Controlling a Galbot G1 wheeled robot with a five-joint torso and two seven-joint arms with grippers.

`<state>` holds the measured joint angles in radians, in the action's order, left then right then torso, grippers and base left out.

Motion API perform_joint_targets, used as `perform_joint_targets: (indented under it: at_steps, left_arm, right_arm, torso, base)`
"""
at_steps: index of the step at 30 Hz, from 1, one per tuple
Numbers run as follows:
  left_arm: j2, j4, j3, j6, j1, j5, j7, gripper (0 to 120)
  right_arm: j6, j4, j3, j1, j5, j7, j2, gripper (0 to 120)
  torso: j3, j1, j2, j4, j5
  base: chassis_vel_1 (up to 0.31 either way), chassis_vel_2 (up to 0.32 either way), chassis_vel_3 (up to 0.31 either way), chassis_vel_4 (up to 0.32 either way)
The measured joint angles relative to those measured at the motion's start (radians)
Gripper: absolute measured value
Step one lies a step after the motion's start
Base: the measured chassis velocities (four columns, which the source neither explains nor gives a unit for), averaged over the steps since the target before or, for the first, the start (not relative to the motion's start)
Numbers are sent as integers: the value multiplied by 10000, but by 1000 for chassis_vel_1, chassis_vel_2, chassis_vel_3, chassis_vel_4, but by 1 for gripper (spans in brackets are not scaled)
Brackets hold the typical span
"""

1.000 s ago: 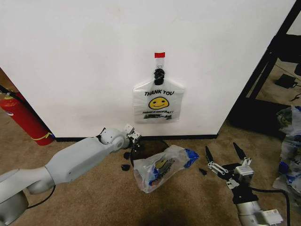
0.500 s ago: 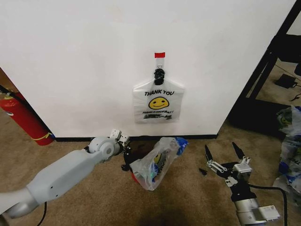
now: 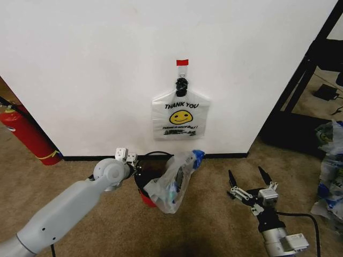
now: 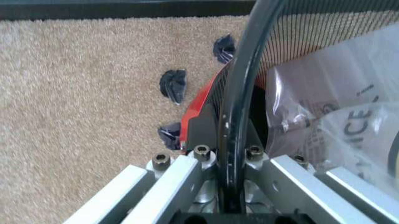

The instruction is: Pick up the garbage bag from the wall and place it over the trash bin.

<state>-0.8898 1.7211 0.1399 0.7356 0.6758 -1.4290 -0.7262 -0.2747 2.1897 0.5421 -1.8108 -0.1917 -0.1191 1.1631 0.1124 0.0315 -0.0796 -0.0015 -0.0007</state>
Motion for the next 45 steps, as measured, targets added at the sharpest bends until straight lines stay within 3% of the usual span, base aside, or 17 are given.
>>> perform_joint_targets:
  at_steps: [7, 20, 32, 38, 45]
  left_arm:
    - [-518, 177, -558, -8, 709, -437, -856, 0]
    - [-1652, -329, -1221, -353, 1354, 86, -849, 0]
    - [-1705, -510, -1215, -104, 1379, 314, -592, 0]
    - [-1473, -58, -1395, -3, 1599, 576, -469, 29]
    - [-1129, 742, -1398, 7, 1624, 932, -265, 50]
  right_arm:
    - [23, -96, -23, -86, 166, -44, 52, 100]
    - [365, -46, -120, -180, 192, -261, -72, 100]
    - [460, -143, -188, -214, 143, -335, -88, 100]
    - [724, 56, -224, -222, -170, -475, -260, 100]
    - [1477, 527, -204, -257, -975, -714, -586, 100]
  torso:
    - [0, 0, 0, 3, -1]
    - [0, 0, 0, 1, -1]
    - [-2, -1, -1, 0, -2]
    - [2, 0, 0, -3, -11]
    - [2, 0, 0, 0, -2]
  base:
    - [0, 0, 0, 0]
    - [0, 0, 0, 0]
    - [0, 0, 0, 0]
    - [0, 0, 0, 0]
    - [0, 0, 0, 0]
